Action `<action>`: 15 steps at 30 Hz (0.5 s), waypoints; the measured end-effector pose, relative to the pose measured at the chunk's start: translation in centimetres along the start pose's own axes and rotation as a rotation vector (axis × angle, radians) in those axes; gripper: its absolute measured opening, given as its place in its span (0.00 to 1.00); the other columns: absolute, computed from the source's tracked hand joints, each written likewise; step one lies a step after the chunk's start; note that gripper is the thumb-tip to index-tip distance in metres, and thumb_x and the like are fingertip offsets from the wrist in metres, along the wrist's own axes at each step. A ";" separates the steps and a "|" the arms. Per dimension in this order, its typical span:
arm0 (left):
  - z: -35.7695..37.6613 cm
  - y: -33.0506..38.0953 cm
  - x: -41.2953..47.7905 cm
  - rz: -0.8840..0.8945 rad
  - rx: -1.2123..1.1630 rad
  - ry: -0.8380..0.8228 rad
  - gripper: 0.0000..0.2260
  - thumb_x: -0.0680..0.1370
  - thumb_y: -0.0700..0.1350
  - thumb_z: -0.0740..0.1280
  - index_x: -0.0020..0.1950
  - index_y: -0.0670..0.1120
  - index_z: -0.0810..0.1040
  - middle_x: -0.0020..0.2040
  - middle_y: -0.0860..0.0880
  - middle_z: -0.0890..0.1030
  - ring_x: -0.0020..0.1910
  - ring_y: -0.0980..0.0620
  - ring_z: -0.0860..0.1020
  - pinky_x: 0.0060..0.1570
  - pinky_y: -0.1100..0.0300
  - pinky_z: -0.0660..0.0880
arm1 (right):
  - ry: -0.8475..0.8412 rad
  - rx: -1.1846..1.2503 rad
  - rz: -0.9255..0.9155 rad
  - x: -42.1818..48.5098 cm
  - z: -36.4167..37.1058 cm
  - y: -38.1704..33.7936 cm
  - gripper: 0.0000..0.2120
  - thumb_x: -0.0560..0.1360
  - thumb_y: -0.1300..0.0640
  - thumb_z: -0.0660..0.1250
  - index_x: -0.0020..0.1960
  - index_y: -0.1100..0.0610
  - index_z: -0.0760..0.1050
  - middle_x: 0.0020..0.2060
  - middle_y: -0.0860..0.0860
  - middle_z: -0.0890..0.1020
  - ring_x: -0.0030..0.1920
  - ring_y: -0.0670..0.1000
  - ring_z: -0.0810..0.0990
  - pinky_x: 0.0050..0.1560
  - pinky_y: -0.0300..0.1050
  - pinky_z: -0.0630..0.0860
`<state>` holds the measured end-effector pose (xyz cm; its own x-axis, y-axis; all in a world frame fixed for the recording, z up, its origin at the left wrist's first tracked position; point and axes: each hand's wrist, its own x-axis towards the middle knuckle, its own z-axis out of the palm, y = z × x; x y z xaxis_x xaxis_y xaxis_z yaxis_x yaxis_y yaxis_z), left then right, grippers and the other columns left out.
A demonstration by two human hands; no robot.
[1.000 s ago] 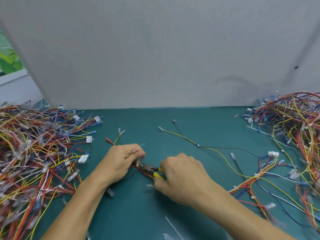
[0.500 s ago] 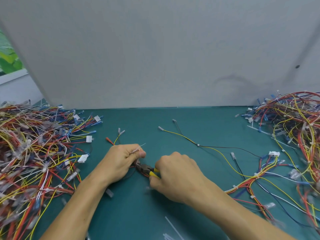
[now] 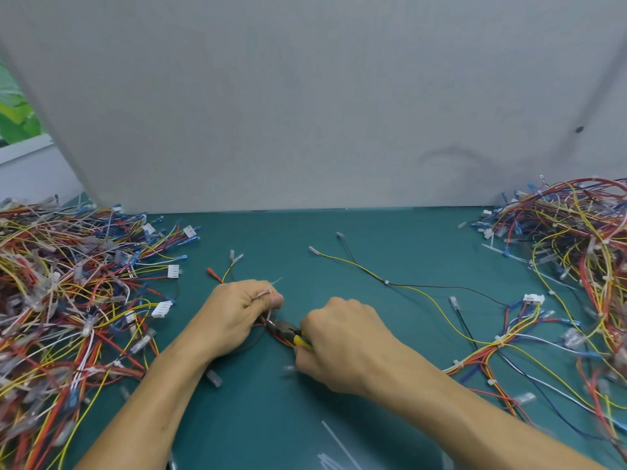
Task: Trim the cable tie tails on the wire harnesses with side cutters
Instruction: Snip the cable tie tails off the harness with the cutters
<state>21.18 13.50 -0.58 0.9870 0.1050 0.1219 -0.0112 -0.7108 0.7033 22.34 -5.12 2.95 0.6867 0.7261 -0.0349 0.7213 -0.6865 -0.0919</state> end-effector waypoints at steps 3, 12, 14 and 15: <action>-0.6 0.3 -0.3 -0.025 -0.052 0.044 0.11 0.80 0.44 0.63 0.39 0.48 0.80 0.25 0.53 0.73 0.26 0.56 0.69 0.31 0.59 0.66 | 0.014 0.072 0.019 -0.2 0.0 0.6 0.17 0.77 0.50 0.58 0.33 0.56 0.60 0.30 0.53 0.64 0.32 0.59 0.66 0.27 0.45 0.55; -3.7 7.3 -4.1 0.168 0.129 0.051 0.13 0.82 0.48 0.58 0.40 0.52 0.77 0.34 0.60 0.78 0.37 0.58 0.74 0.39 0.68 0.68 | 0.081 0.301 0.214 -3.7 -1.2 6.8 0.08 0.78 0.52 0.56 0.42 0.55 0.64 0.35 0.49 0.70 0.37 0.54 0.70 0.36 0.50 0.61; -2.7 8.7 -5.8 0.253 0.294 -0.072 0.12 0.83 0.49 0.55 0.42 0.51 0.74 0.38 0.55 0.78 0.41 0.56 0.73 0.45 0.62 0.70 | 0.074 0.310 0.267 -4.9 -1.0 8.0 0.05 0.76 0.54 0.56 0.46 0.55 0.66 0.36 0.48 0.71 0.35 0.48 0.69 0.35 0.49 0.61; -1.7 9.2 -6.6 0.295 0.415 -0.131 0.09 0.82 0.47 0.55 0.45 0.52 0.71 0.41 0.55 0.76 0.44 0.56 0.72 0.48 0.59 0.69 | 0.071 0.318 0.290 -5.5 -0.8 8.4 0.05 0.76 0.54 0.57 0.48 0.55 0.66 0.36 0.47 0.71 0.36 0.47 0.69 0.36 0.49 0.61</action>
<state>14.28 7.45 6.24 0.9636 -0.2103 0.1651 -0.2533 -0.9157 0.3121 24.67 -14.90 3.19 0.8695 0.4925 -0.0367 0.4412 -0.8080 -0.3906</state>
